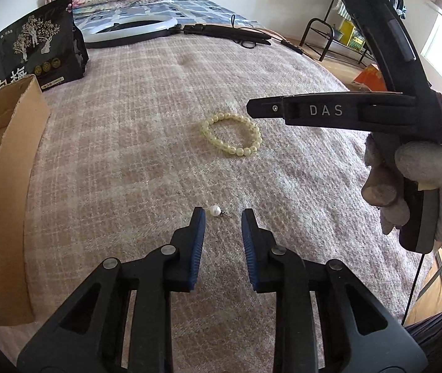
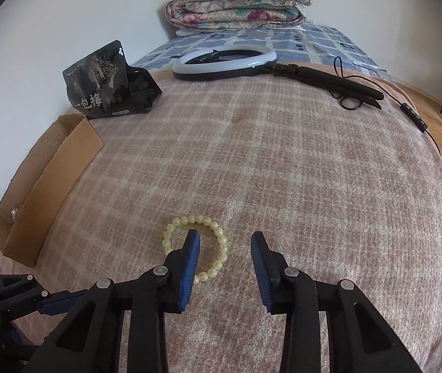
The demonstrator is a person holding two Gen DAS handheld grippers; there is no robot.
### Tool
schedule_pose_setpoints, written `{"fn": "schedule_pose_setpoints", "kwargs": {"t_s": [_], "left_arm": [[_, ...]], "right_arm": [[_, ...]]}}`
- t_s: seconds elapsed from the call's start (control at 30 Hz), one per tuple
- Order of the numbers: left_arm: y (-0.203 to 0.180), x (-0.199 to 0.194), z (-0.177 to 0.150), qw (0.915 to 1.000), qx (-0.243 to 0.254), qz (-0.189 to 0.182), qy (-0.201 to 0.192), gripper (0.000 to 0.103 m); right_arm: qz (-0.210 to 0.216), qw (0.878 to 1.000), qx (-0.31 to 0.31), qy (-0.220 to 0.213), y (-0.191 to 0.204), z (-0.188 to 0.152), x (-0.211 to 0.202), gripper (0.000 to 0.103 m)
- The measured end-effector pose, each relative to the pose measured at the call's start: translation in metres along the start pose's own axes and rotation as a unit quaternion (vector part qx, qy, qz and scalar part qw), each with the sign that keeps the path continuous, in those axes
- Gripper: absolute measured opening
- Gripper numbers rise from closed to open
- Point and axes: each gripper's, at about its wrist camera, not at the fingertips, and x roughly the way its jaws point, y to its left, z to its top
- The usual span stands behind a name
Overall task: Organize jewelry
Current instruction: 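Close the left tool on the pearl earring while the right tool grasps the cream bead bracelet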
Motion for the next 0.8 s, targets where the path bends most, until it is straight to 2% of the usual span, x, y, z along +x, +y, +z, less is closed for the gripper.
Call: {"fn": "schedule_pose_setpoints", "kwargs": {"t_s": [0.47, 0.63, 0.8], "left_arm": [[-0.003, 0.017, -0.001, 0.9995, 0.024, 0.021, 0.007, 0.02], [-0.007, 0.019, -0.001, 0.9991, 0.033, 0.025, 0.006, 0.019], [-0.008, 0.02, -0.001, 0.9989, 0.036, 0.028, 0.007, 0.012]], "right_arm": [[0.028, 1.0, 0.006, 0.009, -0.008, 0.001, 0.023, 0.029], [0.021, 1.0, 0.0, 0.015, -0.006, 0.0, 0.028, 0.028], [0.016, 1.0, -0.008, 0.016, -0.004, 0.0, 0.03, 0.027]]}}
